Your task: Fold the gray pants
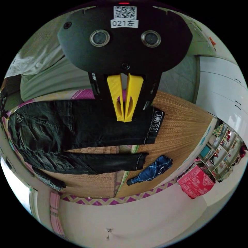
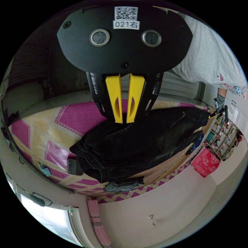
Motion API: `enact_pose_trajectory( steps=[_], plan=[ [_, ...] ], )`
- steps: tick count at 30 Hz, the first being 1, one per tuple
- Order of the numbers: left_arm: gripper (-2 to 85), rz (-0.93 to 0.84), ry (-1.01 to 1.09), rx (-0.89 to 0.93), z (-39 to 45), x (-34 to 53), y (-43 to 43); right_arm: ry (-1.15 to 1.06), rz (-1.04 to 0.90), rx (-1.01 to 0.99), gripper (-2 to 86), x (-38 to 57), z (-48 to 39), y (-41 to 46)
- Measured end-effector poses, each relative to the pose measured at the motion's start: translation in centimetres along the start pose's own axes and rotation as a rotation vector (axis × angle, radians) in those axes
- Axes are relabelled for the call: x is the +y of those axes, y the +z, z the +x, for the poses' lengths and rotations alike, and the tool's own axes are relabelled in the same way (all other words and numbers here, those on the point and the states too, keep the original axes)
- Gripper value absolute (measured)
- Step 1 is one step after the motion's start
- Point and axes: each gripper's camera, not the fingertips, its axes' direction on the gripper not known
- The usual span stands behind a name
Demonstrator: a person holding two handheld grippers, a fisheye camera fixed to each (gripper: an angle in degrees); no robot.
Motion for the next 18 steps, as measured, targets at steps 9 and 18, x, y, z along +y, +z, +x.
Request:
enact_pose_trajectory(
  steps=[9,18],
  plan=[
    [-1.0,0.007,0.001,0.025,1.2,2.7,-0.4,-0.061,-0.017,0.146,3.0,-0.9,-3.6,0.6],
    [-1.0,-0.013,-0.031,0.075,0.9,5.7,0.7,-0.112,-0.021,0.276,3.1,-2.0,-7.0,1.5]
  ],
)
